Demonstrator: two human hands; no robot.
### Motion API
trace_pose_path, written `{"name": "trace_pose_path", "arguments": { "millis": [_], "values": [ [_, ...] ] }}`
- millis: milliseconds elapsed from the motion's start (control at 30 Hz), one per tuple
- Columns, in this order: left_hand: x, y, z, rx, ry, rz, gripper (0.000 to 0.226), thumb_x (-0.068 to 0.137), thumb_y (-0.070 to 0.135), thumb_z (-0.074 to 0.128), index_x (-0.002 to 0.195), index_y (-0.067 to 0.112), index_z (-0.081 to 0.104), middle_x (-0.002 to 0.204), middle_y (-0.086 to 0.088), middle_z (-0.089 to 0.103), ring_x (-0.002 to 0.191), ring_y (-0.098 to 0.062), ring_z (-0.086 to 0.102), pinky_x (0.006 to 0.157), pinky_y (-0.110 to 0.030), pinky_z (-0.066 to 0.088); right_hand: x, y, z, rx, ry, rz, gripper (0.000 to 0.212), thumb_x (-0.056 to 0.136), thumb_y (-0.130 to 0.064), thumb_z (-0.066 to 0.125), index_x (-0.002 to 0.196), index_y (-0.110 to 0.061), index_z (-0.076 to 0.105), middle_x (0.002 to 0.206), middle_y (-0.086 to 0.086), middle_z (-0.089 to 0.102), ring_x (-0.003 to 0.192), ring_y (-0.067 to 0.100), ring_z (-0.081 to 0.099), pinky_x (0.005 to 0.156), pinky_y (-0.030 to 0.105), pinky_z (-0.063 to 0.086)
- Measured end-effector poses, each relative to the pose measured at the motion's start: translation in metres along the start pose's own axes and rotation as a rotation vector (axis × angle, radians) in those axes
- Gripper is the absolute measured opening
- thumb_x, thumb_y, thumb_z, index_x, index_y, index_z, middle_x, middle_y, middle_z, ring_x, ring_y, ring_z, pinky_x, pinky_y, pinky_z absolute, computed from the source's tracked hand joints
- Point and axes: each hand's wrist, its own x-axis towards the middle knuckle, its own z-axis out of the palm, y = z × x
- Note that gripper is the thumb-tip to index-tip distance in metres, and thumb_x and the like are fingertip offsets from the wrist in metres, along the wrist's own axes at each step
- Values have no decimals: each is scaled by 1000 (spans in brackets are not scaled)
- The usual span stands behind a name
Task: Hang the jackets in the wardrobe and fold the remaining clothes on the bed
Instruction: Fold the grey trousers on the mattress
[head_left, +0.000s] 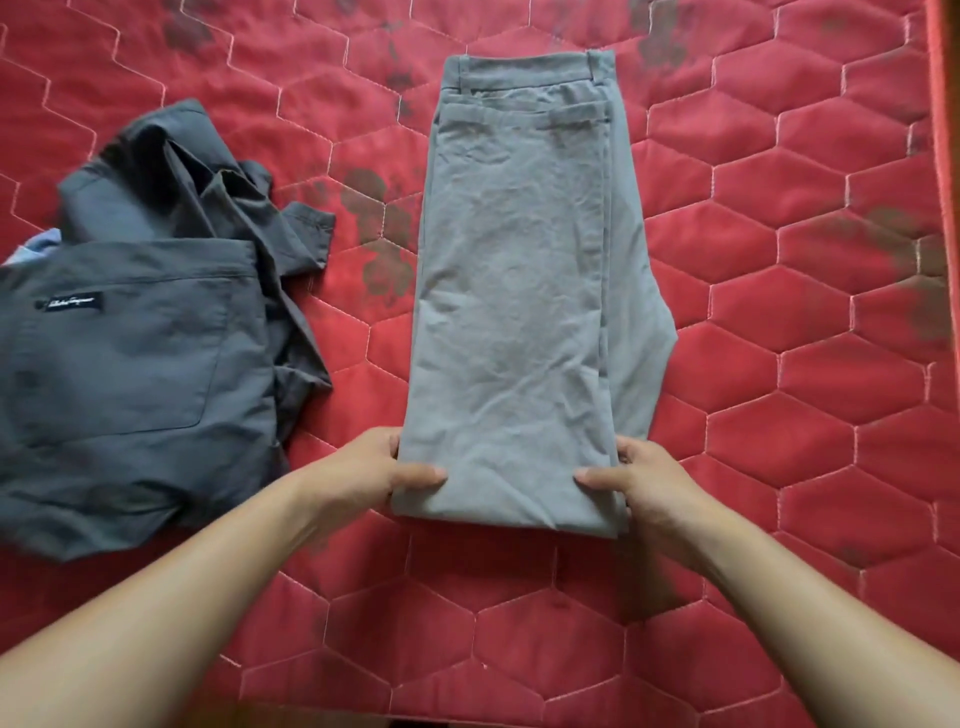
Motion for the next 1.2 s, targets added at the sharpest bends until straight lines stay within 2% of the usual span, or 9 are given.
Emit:
{"name": "trace_pose_path", "arguments": {
  "millis": [67, 200, 333, 433, 567, 667, 967, 1067, 1200],
  "values": [
    [-7, -4, 7, -17, 8, 64, 31, 94, 8, 66, 124, 16, 69, 122, -5, 73, 110, -22, 70, 85, -29, 59, -4, 6, 1, 18, 35, -26, 23, 87, 5, 68, 107, -4, 73, 105, 14, 77, 98, 34, 74, 89, 46, 59],
    [-23, -31, 29, 129, 106, 50, 32, 95, -2, 63, 123, 11, 64, 117, -1, 75, 117, -24, 67, 98, -35, 54, -22, 30, 12, -273, 170, -17, 19, 86, -2, 70, 104, -7, 73, 96, 4, 78, 86, 19, 73, 78, 31, 58],
    [-28, -46, 58, 557, 682, 162, 44, 85, 26, 73, 121, 20, 49, 117, 1, 62, 107, -21, 63, 92, -41, 51, -44, 42, 30, -702, 510, -267, 47, 80, -17, 71, 122, -14, 50, 116, 12, 63, 105, 35, 58, 87, 43, 48],
    [-16, -49, 72, 892, 912, 506, 62, 89, 26, 65, 145, 20, 39, 143, -10, 38, 133, -32, 43, 108, -49, 39, -39, 43, 38, -990, 646, -665, 66, 78, -21, 75, 139, -15, 51, 140, 15, 49, 130, 38, 46, 102, 53, 45],
    [20, -64, 75, 1436, 699, 595, 68, 100, 50, 37, 160, 23, 23, 168, -18, 11, 156, -33, 9, 123, -55, 19, -5, 57, 39, -1397, 445, -794, 67, 95, -52, 55, 154, -22, 41, 166, 16, 23, 154, 38, 16, 119, 61, 23],
    [33, -77, 66, 1545, 616, 534, 70, 100, 56, 27, 161, 23, 18, 168, -17, 2, 156, -32, 1, 122, -60, 15, 10, 71, 31, -1520, 398, -756, 74, 97, -63, 40, 160, -27, 25, 170, 11, 8, 156, 36, 3, 122, 61, 16],
    [50, 13, 41, 1437, 730, 683, 60, 99, 39, 31, 158, 25, 31, 167, -17, 14, 155, -35, 10, 122, -59, 17, 32, -17, 24, -1309, 546, -961, 46, 92, -39, 62, 131, -15, 64, 161, 21, 31, 150, 41, 28, 116, 62, 28],
    [94, 69, 15, 1438, 765, 596, 66, 103, 51, 30, 162, 26, 12, 169, -16, -5, 156, -33, -6, 125, -53, 4, 78, -83, 25, -1326, 557, -842, 69, 98, -51, 50, 158, -23, 32, 169, 17, 4, 156, 36, 1, 123, 59, 9],
    [127, 83, -4, 1485, 730, 525, 76, 99, 63, 23, 162, 28, -1, 167, -17, -15, 154, -33, -16, 125, -54, -1, 118, -105, 17, -1488, 544, -710, 81, 96, -72, 22, 162, -30, -1, 169, 11, -16, 155, 30, -18, 123, 57, -8]
  ]
}}
